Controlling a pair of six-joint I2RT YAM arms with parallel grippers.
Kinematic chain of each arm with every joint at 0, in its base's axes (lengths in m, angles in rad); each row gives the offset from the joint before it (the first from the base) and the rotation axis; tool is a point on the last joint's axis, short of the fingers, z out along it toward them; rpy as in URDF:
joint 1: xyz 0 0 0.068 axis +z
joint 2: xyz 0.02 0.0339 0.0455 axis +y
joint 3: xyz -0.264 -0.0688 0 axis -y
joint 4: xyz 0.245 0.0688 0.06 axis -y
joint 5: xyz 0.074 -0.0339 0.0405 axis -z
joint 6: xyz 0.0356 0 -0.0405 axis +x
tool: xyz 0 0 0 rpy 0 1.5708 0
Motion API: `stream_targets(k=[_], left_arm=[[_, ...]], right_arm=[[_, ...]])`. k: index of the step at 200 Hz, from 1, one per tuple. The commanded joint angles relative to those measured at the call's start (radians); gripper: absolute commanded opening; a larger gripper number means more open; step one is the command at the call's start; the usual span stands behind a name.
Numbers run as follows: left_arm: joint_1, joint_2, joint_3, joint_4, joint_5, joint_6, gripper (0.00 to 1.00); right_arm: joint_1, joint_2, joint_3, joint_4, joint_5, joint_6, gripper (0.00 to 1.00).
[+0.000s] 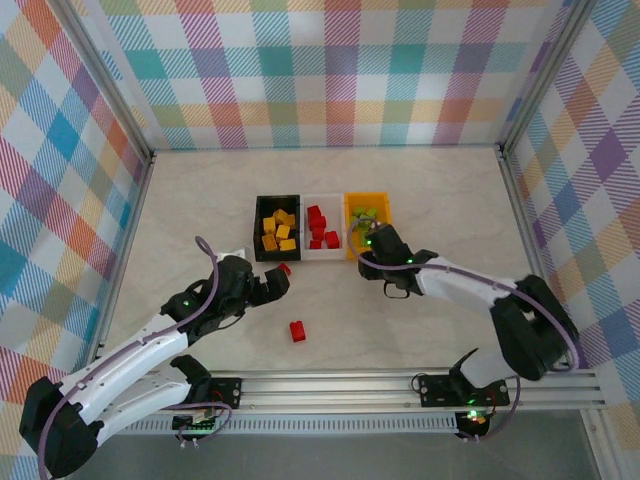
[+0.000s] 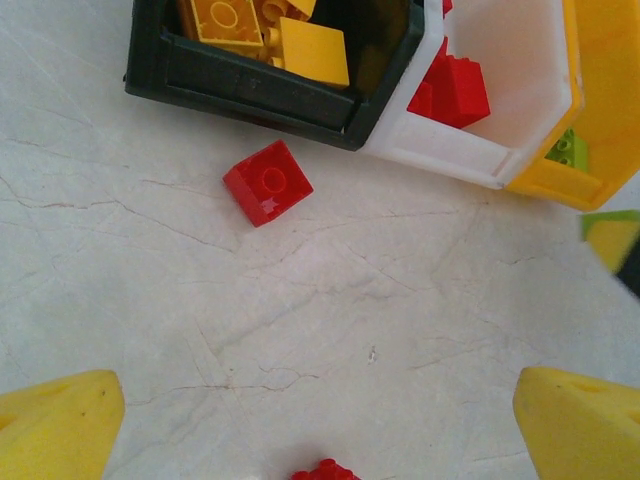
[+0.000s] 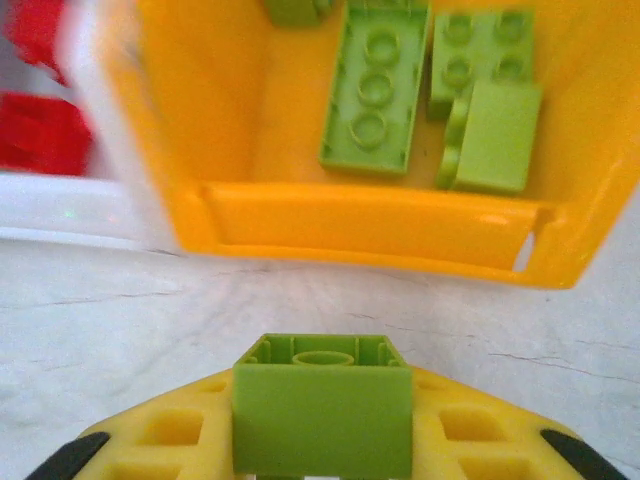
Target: Sort the legos into containers by color
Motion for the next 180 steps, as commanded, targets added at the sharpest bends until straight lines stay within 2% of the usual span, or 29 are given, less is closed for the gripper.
stream_targets(k=[1, 24, 44, 66, 86, 110, 142, 159, 180], left_arm=[[0.016, 0.002, 0.029, -0.027, 0.032, -0.007, 1.0], [0.041, 0.003, 0.031, -0.023, 0.077, -0.007, 1.0], [0.051, -0.002, 0.025, -0.007, 0.118, 0.009, 1.0], [0.058, 0.002, 0.032, -0.019, 0.151, 0.028, 1.0], [0.06, 0.008, 0.04, -0.043, 0.158, 0.052, 0.99], [0.061, 0.027, 0.04, -0.051, 0.183, 0.071, 0.99], [0.059, 0.079, 0.051, -0.058, 0.227, 0.091, 0.96], [0.045, 0.107, 0.065, -0.073, 0.236, 0.106, 0.94], [-0.037, 0.162, 0.087, -0.106, 0.212, 0.124, 0.93]], right_arm=[[-0.015, -0.068, 0.062, -0.081, -0.038, -0.034, 0.3], [-0.095, -0.021, 0.143, -0.103, -0.118, -0.034, 0.29], [-0.142, 0.111, 0.263, -0.148, -0.129, -0.057, 0.29], [-0.175, 0.242, 0.387, -0.193, -0.17, -0.053, 0.3], [-0.183, 0.323, 0.47, -0.228, -0.146, -0.052, 0.33], [-0.185, 0.379, 0.539, -0.249, -0.114, -0.055, 0.42], [-0.185, 0.382, 0.58, -0.267, -0.109, -0.052, 0.64], [-0.184, 0.34, 0.556, -0.255, -0.121, -0.053, 0.68], [-0.179, 0.273, 0.487, -0.227, -0.139, -0.046, 0.7]])
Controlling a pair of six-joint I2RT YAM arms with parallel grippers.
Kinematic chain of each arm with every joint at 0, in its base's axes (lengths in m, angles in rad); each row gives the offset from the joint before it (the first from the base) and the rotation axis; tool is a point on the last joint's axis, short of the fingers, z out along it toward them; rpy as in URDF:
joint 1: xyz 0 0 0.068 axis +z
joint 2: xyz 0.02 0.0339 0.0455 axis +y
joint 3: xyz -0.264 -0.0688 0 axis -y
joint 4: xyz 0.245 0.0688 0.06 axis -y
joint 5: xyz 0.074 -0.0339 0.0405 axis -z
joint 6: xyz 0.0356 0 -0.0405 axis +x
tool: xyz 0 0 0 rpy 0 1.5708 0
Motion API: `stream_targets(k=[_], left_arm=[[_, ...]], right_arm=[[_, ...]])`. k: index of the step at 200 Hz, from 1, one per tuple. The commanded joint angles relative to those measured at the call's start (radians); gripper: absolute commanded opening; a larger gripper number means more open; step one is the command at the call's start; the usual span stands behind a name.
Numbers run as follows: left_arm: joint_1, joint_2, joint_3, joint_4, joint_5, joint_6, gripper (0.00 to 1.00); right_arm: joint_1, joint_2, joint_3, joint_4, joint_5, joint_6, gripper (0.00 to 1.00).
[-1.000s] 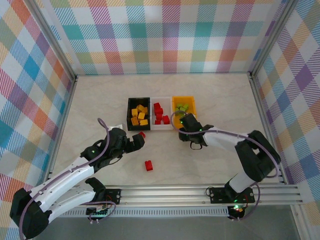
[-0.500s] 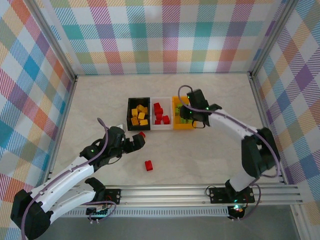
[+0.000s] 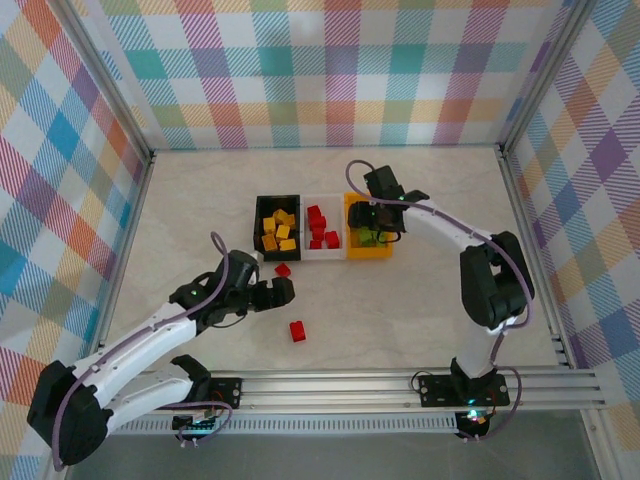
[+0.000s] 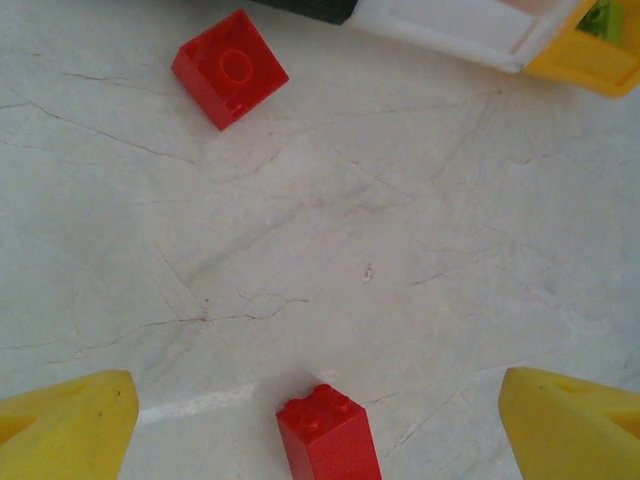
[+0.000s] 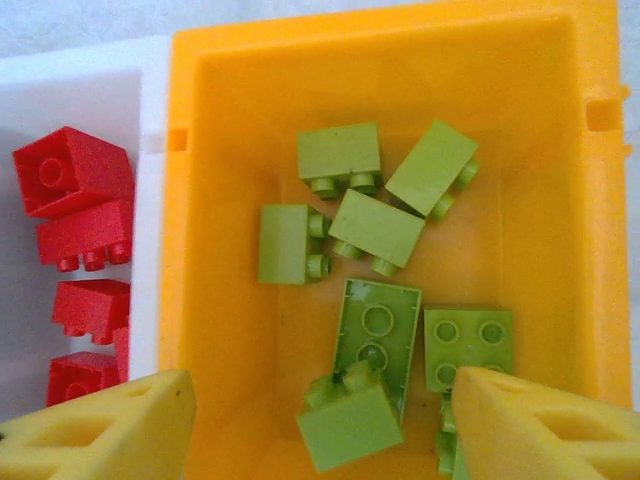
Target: Sort the legos into containers by color
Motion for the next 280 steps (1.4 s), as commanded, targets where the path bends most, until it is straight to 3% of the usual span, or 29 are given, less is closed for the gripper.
stream_targets(k=[1, 42, 73, 116, 192, 255, 280], left_arm=[[-0.071, 0.048, 0.048, -0.053, 0.002, 0.045, 0.93], [-0.289, 0.241, 0.074, -0.049, -0.077, 0.035, 0.88], [-0.365, 0.362, 0.105, -0.053, -0.123, 0.023, 0.8], [-0.384, 0.454, 0.137, -0.045, -0.113, 0.02, 0.61], [-0.39, 0.431, 0.159, -0.066, -0.118, 0.017, 0.35], [-0.389, 0.396, 0.227, -0.137, -0.183, 0.043, 0.26], [-0.343, 0.385, 0.318, -0.16, -0.2, 0.08, 0.26]], right_arm=[[0.006, -0.099, -0.053, 0.009, -0.016, 0.003, 0.7], [0.02, -0.238, -0.239, 0.078, -0.058, 0.047, 0.71], [0.021, -0.315, -0.333, 0.097, -0.06, 0.06, 0.72], [0.022, -0.383, -0.396, 0.098, -0.04, 0.055, 0.72], [0.021, -0.417, -0.44, 0.116, -0.02, 0.057, 0.72], [0.022, -0.435, -0.459, 0.12, -0.009, 0.06, 0.72], [0.022, -0.456, -0.472, 0.122, -0.005, 0.066, 0.72]])
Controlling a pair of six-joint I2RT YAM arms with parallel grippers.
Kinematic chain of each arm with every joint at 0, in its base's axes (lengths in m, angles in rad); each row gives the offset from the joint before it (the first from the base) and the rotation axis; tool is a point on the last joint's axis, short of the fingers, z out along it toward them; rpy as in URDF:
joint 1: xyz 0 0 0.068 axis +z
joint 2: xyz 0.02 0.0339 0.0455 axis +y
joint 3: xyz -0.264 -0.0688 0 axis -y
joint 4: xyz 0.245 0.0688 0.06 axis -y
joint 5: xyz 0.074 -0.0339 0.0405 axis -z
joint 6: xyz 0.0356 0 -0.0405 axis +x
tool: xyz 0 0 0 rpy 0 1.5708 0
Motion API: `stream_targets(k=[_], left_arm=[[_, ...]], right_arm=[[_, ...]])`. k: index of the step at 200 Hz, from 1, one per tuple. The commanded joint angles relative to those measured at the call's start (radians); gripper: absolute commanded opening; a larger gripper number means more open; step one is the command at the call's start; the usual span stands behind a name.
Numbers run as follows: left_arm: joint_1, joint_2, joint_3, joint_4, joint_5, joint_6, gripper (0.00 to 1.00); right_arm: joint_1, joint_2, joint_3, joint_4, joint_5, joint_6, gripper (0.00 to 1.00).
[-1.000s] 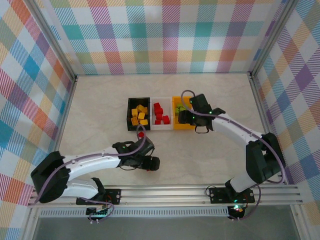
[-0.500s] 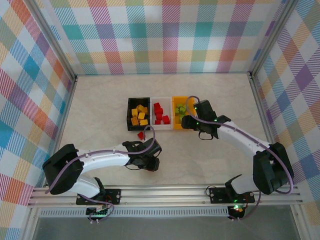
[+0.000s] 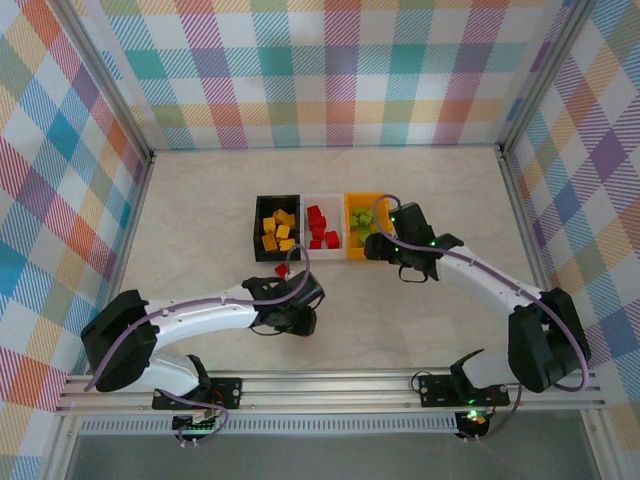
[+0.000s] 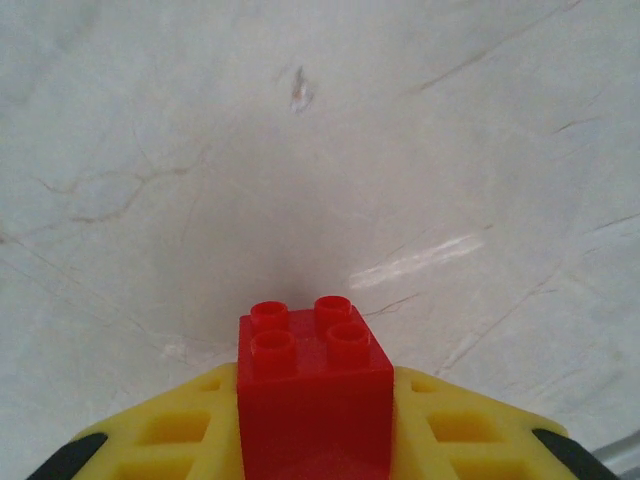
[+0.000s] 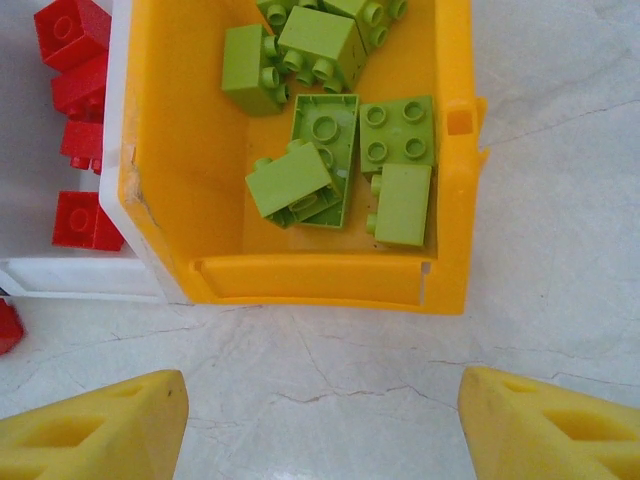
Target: Sort the legos into containers by color
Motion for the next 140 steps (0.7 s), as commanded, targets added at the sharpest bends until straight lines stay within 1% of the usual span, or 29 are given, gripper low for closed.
stream_targets(k=[1, 32, 50, 60, 92, 118, 140], left_arm=[[0.035, -0.04, 0.104, -0.042, -0.043, 0.049, 0.26], [0.167, 0.036, 0.258, -0.017, -0.056, 0.125, 0.25], [0.237, 0.138, 0.376, 0.007, -0.039, 0.161, 0.25], [0.264, 0.21, 0.45, 0.005, -0.049, 0.176, 0.24], [0.33, 0.413, 0.654, 0.006, -0.076, 0.195, 0.2], [0.357, 0.538, 0.8, -0.017, -0.103, 0.2, 0.2], [0.368, 0.624, 0.894, -0.039, -0.095, 0.197, 0.21]], right_arm=[[0.008, -0.041, -0.022, 0.022, 0.018, 0.012, 0.72], [0.006, -0.066, -0.045, 0.03, 0.021, 0.022, 0.72], [0.005, -0.073, -0.05, 0.024, 0.023, 0.019, 0.72], [0.006, -0.078, -0.052, 0.018, 0.027, 0.018, 0.72], [0.004, -0.103, -0.06, 0.01, 0.032, 0.007, 0.72], [0.003, -0.122, -0.066, 0.006, 0.031, 0.004, 0.72], [0.002, -0.135, -0.07, 0.004, 0.032, 0.002, 0.72]])
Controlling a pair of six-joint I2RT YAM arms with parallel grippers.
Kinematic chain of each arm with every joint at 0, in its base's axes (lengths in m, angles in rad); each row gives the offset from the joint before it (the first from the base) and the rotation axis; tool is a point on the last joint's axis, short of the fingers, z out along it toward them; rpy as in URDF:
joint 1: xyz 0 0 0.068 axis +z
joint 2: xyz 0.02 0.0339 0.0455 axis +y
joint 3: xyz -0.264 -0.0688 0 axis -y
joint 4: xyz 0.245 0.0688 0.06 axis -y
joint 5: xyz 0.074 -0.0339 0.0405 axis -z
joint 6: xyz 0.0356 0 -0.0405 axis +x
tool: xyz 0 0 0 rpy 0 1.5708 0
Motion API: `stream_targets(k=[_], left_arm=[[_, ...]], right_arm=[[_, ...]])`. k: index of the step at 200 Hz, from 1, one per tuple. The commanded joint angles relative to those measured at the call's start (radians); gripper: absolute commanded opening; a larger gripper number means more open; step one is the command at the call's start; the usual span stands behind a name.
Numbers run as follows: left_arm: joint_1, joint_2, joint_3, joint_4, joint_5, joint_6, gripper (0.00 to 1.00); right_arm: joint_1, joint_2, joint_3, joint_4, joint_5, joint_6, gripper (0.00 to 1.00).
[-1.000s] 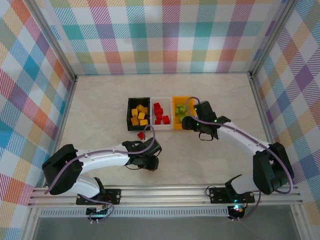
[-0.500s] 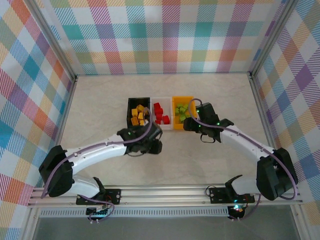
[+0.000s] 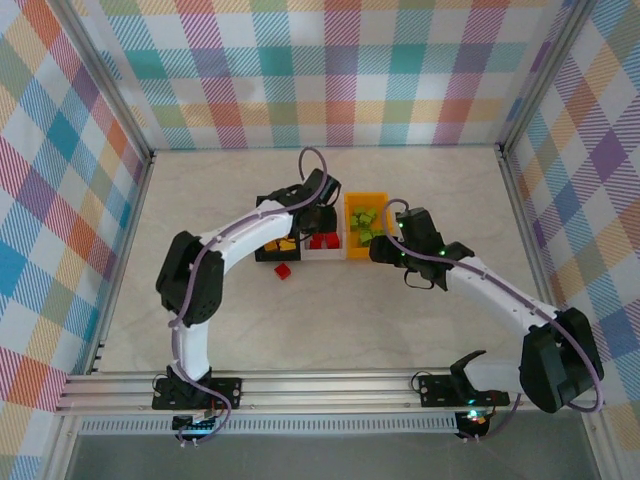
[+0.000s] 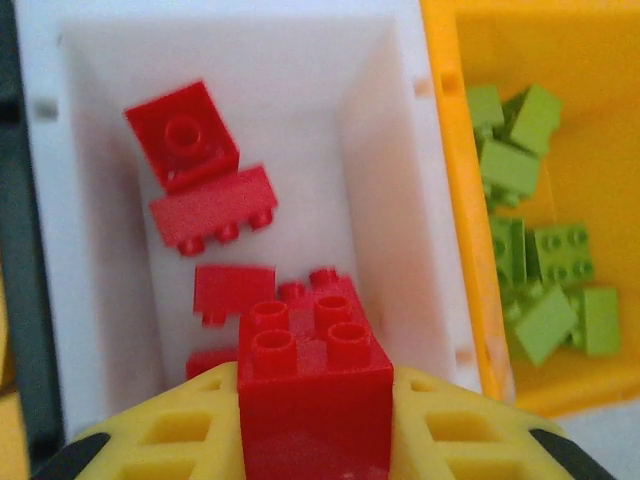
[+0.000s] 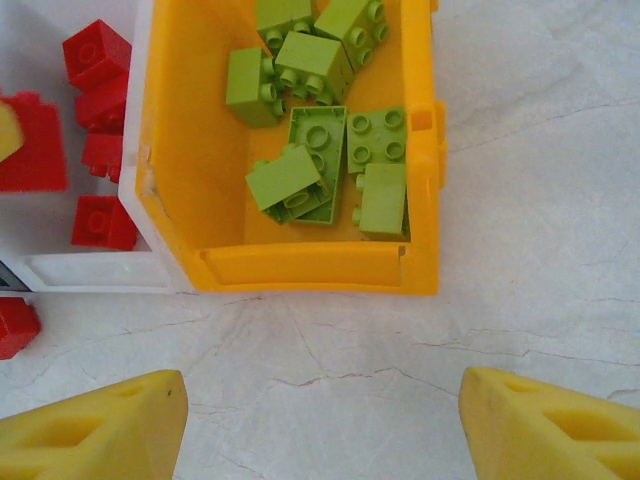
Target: Sort the legos into containers by color
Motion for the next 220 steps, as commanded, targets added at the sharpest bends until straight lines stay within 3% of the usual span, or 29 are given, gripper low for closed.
stream_targets(k=[1, 21, 50, 81, 126, 180, 220], left_arm=[[0.014, 0.061, 0.106, -0.045, -0.018, 0.022, 0.21], [0.014, 0.117, 0.171, -0.064, -0.017, 0.02, 0.24], [0.014, 0.127, 0.199, -0.065, -0.009, 0.0, 0.53], [0.012, 0.048, 0.149, -0.019, 0.023, -0.018, 0.68], [-0.004, -0.163, -0.066, 0.072, 0.055, -0.042, 0.73], [-0.025, -0.478, -0.531, 0.214, 0.043, -0.113, 0.76], [-0.03, -0.579, -0.775, 0.318, 0.018, -0.145, 0.77]], right_arm=[[0.002, -0.026, -0.014, 0.002, 0.01, -0.005, 0.72], [0.0, -0.034, -0.016, 0.001, 0.008, -0.006, 0.73], [0.0, -0.045, -0.015, 0.001, 0.006, -0.005, 0.74], [-0.001, -0.057, -0.016, -0.001, 0.003, -0.006, 0.74], [-0.001, -0.066, -0.027, 0.01, -0.005, -0.001, 0.75], [-0.001, -0.065, -0.047, 0.029, -0.006, 0.011, 0.76], [-0.001, -0.05, -0.042, 0.038, -0.012, 0.018, 0.76]])
